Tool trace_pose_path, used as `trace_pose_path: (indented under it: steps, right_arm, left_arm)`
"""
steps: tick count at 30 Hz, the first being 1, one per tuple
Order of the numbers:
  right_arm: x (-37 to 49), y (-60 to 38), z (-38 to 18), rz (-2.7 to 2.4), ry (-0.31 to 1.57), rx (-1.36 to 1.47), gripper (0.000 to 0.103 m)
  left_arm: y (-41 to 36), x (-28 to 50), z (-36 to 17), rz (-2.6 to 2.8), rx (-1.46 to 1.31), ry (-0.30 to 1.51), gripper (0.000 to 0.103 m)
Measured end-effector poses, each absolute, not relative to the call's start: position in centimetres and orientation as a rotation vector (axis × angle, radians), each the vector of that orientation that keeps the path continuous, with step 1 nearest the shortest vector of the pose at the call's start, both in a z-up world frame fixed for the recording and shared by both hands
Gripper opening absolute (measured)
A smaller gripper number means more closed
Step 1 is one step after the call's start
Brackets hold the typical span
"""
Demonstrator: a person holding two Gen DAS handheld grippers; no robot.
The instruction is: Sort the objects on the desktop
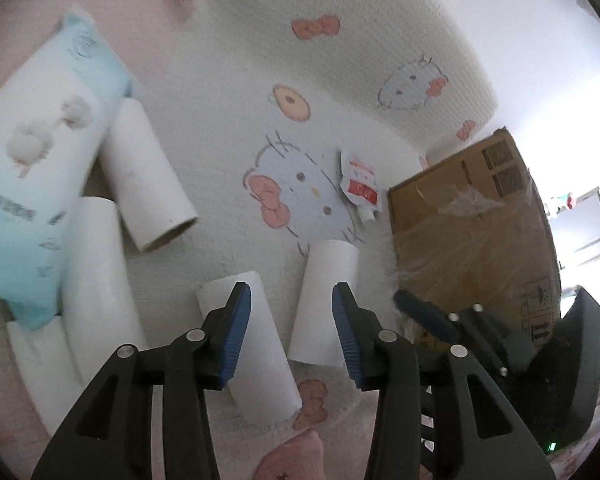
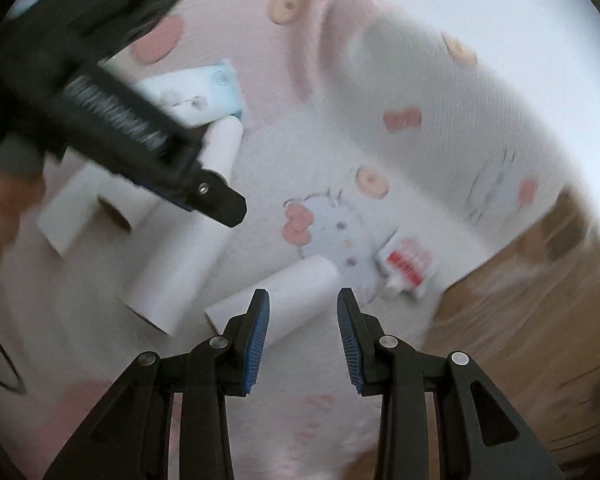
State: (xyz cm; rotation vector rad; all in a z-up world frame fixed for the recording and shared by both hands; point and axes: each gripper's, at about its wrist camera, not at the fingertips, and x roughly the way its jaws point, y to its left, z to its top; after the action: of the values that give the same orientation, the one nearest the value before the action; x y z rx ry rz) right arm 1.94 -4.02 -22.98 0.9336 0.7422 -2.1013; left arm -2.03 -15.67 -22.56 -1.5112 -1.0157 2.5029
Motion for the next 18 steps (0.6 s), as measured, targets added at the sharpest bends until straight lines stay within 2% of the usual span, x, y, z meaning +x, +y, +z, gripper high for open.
trace_pose_path:
  steps: [5, 13, 18]
  right_arm:
    - [-2.2, -2.7, -25.5, -2.057, 0.559, 1.133, 0.031]
    - [-4.8, -2.7, -26.0, -2.003, 0.375, 1.22, 0.032]
    - [-5.2, -2.6, -26.2, -1.965, 0.277, 1.255, 0.032]
  left_arm:
    - [-14.6, -3.5, -22.4, 2.468, -1.504, -0.965, 0.046]
    - [-12.4, -4.9, -24.0, 2.378, -1.617, -0.879, 0.046]
    - [-12.6, -5.0, -25.0, 2.324, -1.645, -0.93, 0.046]
